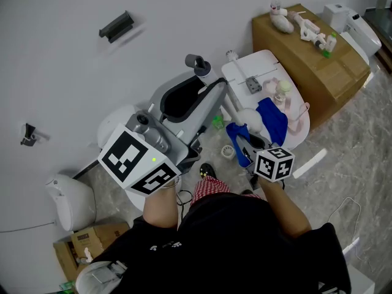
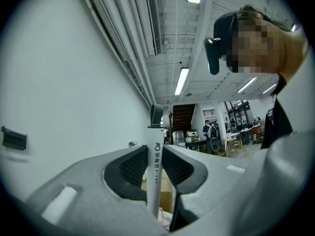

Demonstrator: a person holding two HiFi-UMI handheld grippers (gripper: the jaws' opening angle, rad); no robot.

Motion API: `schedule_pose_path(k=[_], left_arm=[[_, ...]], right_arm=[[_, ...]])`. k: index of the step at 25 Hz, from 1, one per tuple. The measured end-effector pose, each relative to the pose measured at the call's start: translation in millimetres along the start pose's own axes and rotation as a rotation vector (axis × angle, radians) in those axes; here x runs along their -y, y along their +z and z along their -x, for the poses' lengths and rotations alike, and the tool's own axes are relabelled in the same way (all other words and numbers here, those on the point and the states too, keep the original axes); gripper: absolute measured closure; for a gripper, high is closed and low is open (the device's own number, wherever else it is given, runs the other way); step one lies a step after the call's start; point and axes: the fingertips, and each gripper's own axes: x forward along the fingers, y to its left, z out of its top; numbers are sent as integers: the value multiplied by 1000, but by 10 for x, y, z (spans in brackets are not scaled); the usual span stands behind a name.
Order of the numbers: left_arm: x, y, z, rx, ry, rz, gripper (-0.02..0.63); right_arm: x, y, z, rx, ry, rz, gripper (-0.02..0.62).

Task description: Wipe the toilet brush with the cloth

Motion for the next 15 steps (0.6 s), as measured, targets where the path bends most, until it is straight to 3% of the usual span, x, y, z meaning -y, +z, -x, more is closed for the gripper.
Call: schedule_pose_path(k=[15], left_arm=[[18, 34, 14, 2, 5, -6, 506]], right_arm=[[86, -119, -47, -37, -12, -45, 531]])
